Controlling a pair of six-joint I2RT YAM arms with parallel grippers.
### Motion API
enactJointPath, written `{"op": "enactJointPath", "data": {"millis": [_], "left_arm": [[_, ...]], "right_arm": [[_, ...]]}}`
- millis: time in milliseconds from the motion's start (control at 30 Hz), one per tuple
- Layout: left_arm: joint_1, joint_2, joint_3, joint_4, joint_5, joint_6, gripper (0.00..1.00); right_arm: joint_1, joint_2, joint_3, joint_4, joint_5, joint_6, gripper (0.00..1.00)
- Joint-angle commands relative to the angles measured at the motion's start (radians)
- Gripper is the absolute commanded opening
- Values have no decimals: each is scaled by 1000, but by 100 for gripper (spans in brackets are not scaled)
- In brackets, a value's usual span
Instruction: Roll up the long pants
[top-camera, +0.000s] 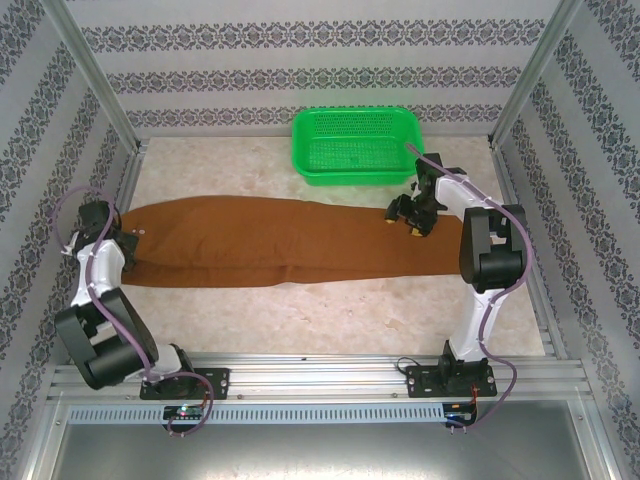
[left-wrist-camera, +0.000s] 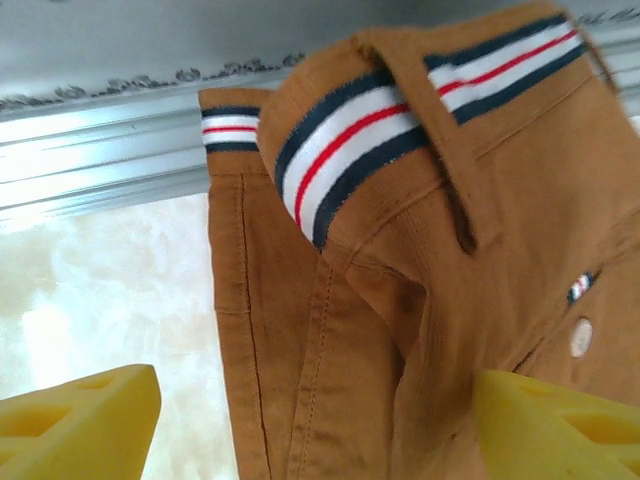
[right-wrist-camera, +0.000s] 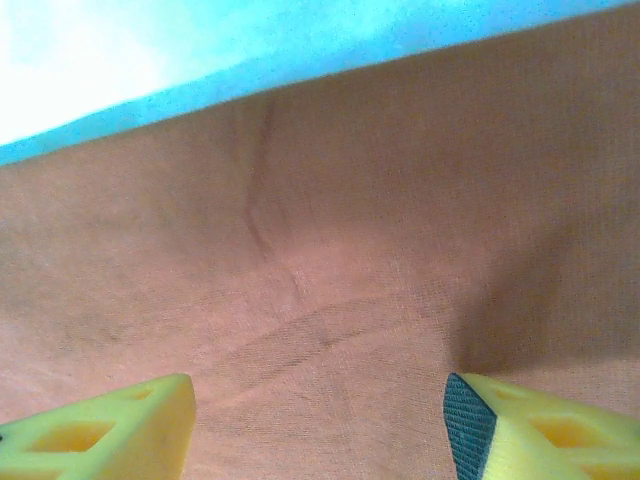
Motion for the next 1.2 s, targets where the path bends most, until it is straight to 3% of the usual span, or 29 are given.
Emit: {"op": "enactJointPath", "data": {"millis": [0, 200, 300, 333, 400, 433, 567, 633, 767, 833, 1000, 1167], "left_arm": [[6, 45, 41, 76, 22, -15, 80], [6, 90, 65, 108, 29, 1, 75], [6, 123, 82, 106, 48, 11, 66], [7, 130, 87, 110, 59, 19, 50], [5, 141, 88, 128, 80, 29, 9], [6, 146, 91, 134, 91, 32, 0], [-5, 150, 139, 129, 118, 43, 0], [-16, 150, 186, 80, 134, 62, 0], [-21, 76, 142, 72, 158, 77, 17], [-21, 27, 88, 114, 145, 77, 0], [-23, -2, 101, 175, 167, 73, 0], [-65, 89, 295, 246, 228, 62, 0]], "right_arm": [[-3, -50, -60, -15, -20, -12, 68], [-1, -33, -130, 15, -17, -4, 68], [-4, -15, -132, 11, -9, -3, 68], [-2, -11, -129, 8, -8, -5, 68], [-3, -8, -120, -3, 4, -6, 67], [-4, -6, -116, -8, 9, -7, 63], [-6, 13, -101, -27, 21, -10, 47], [-8, 10, -99, -28, 21, -6, 46], [-7, 12, -99, -22, 23, 1, 45], [-8, 13, -99, -19, 23, 1, 40], [-8, 28, -82, -35, 28, -5, 39], [-8, 27, -85, -28, 36, 4, 40]]}}
